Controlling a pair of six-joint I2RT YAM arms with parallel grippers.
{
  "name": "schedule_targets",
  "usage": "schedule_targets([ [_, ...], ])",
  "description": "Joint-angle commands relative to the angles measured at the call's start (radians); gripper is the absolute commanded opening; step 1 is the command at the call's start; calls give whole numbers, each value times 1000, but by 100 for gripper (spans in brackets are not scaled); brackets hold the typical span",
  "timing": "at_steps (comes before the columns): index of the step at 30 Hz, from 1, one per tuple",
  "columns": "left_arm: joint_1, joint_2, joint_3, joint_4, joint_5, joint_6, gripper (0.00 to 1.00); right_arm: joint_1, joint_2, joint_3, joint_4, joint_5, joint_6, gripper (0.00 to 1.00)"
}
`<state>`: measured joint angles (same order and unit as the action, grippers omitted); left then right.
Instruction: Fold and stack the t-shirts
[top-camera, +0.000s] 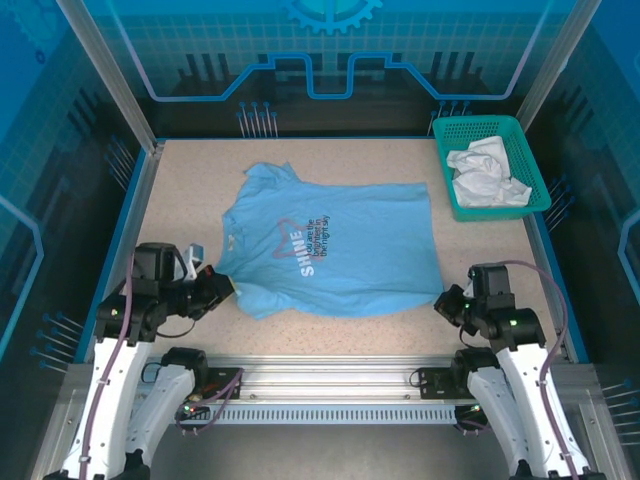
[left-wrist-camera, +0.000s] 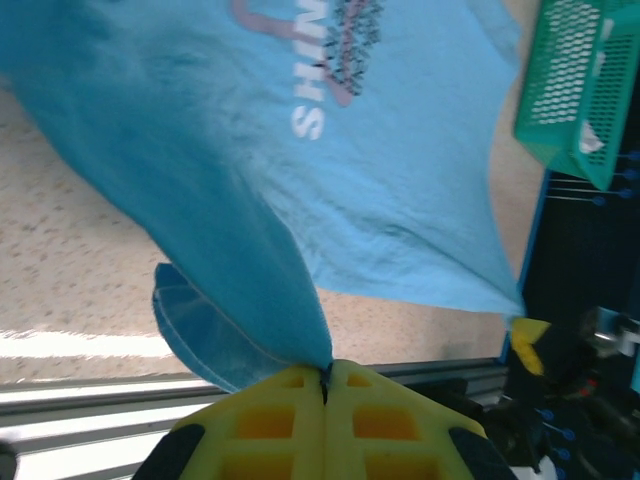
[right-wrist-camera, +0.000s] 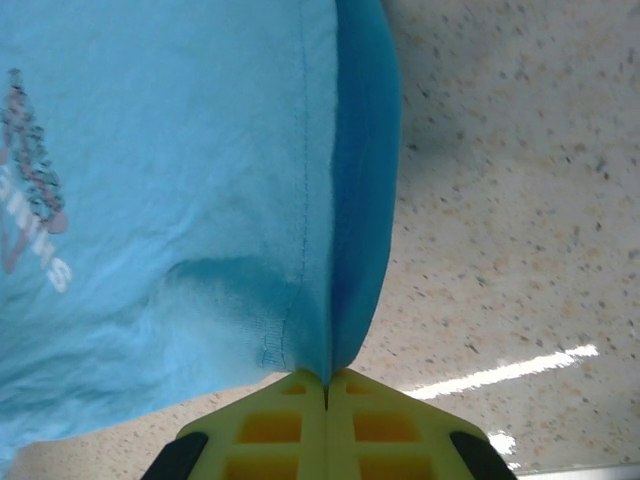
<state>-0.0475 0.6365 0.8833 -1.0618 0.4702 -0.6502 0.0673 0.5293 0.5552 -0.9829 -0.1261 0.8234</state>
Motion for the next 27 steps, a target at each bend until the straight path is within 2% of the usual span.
schedule_targets([
  [1,1,50,45,54,77,18,0,8,55,-8,-21,45,0,0],
  [9,3,308,138,173,-3,-25,0,-11,425,192,99,170,-109,0],
  [17,14,674,288,275,-44,-19,0,-31,796,414,174,188,-186,0],
  [27,36,1124,626,225,-119,3,0,-69,1095,591,220,195,-196,0],
])
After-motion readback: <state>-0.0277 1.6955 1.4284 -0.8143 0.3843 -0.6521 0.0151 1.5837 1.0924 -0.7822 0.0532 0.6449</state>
